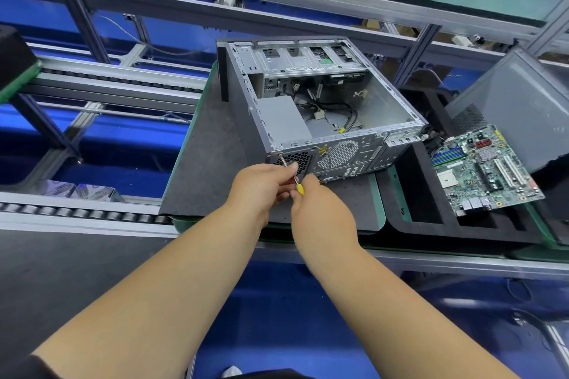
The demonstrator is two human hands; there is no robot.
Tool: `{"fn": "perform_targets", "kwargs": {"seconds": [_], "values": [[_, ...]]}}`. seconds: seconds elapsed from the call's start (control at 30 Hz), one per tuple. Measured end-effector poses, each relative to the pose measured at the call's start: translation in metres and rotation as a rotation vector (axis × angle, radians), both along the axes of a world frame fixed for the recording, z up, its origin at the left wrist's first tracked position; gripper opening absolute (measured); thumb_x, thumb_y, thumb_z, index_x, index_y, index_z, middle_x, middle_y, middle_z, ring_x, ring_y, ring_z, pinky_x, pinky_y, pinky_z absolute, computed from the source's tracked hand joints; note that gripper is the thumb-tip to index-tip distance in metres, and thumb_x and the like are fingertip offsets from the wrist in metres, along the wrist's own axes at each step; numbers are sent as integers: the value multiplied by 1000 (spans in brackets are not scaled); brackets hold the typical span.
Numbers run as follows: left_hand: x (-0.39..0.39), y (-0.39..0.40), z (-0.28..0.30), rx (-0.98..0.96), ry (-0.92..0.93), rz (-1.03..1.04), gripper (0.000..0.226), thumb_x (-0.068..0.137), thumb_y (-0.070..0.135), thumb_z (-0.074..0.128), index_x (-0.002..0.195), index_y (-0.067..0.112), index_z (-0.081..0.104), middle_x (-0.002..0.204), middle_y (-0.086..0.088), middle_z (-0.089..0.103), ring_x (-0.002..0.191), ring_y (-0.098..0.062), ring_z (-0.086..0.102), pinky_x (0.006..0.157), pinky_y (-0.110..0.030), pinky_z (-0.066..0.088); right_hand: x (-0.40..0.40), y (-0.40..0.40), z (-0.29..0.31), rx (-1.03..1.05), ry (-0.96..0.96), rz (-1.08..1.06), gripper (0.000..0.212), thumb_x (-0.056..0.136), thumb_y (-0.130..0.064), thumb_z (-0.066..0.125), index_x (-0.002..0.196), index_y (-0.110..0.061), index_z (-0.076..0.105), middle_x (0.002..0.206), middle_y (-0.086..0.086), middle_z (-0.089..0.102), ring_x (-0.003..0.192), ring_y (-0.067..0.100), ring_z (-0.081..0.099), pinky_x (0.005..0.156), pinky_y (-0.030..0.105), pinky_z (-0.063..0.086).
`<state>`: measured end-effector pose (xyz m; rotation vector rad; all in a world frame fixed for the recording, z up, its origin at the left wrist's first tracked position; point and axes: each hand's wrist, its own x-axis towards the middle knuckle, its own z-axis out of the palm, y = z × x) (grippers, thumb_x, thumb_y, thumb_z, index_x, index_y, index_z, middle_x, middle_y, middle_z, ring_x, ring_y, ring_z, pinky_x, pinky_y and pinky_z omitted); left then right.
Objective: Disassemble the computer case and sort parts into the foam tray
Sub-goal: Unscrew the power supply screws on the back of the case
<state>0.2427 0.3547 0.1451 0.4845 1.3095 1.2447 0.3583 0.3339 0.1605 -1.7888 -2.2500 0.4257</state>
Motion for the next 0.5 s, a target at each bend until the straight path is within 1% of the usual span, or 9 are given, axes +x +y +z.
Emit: {"fn": "perform_targets", "kwargs": {"seconds": [0.03, 0.07, 0.1, 0.17, 0.23, 0.3, 0.33, 0.4, 0.5], "values": [[0, 0, 0, 14, 22, 4, 17, 85, 20, 74, 76, 6, 70, 66, -4, 68, 58, -11, 63, 49, -18, 47, 1, 1, 0, -54, 71, 6, 16, 104, -33, 42, 105, -18, 46, 88, -3, 54, 75, 21, 50, 58, 32, 32], [-1, 1, 0, 23, 44, 14, 17, 85, 17, 74, 73, 5, 70, 64, -5, 67, 55, -11, 61, 48, -17, 46, 1, 4, 2, -155, 195, -8, 17, 102, -33, 44, 102, -17, 49, 82, -4, 56, 70, 18, 51, 55, 32, 33], [-1, 1, 0, 27, 66, 25, 17, 85, 15, 73, 71, 5, 71, 63, -6, 66, 53, -11, 60, 47, -18, 46, 3, 6, 3, -309, 374, -57, 19, 101, -34, 47, 100, -17, 53, 75, -4, 59, 62, 14, 52, 52, 29, 36], [-3, 1, 1, 21, 95, 26, 17, 85, 14, 73, 72, 4, 71, 62, -7, 66, 50, -13, 58, 47, -18, 45, 8, 11, 7, -711, 816, -210, 26, 100, -38, 50, 96, -14, 61, 62, -1, 62, 44, 9, 49, 44, 21, 39], [-4, 1, 3, 5, 80, 12, 17, 86, 16, 72, 73, 6, 71, 61, -5, 65, 49, -12, 56, 49, -20, 46, 15, 13, 7, -1008, 1187, -234, 40, 101, -43, 45, 96, -10, 65, 63, 3, 62, 41, 11, 45, 41, 21, 39], [-3, 2, 4, -15, 46, 7, 19, 87, 16, 71, 71, 6, 70, 64, -6, 64, 50, -12, 54, 56, -23, 46, 21, 12, 4, -1206, 1442, -220, 48, 102, -45, 36, 99, -7, 64, 65, 3, 57, 39, 10, 39, 39, 21, 36], [-2, 2, 4, -20, 33, 8, 19, 88, 16, 70, 72, 6, 70, 66, -6, 64, 51, -12, 53, 59, -25, 44, 21, 11, 2, -1263, 1524, -216, 48, 102, -44, 35, 100, -6, 63, 64, 2, 54, 37, 9, 35, 37, 20, 33], [-1, 2, 4, -17, 8, 19, 16, 88, 14, 69, 76, 4, 70, 67, -5, 66, 51, -11, 53, 57, -22, 44, 16, 8, 0, -1299, 1601, -194, 41, 103, -39, 34, 96, -7, 59, 56, 0, 46, 33, 7, 29, 34, 19, 26], [-2, 1, 4, -11, -5, 20, 13, 89, 14, 69, 81, 4, 70, 63, -1, 68, 49, -8, 55, 51, -19, 46, 10, 6, 1, -1232, 1557, -217, 38, 105, -33, 33, 87, -9, 56, 47, 0, 36, 32, 9, 25, 33, 20, 21]]}}
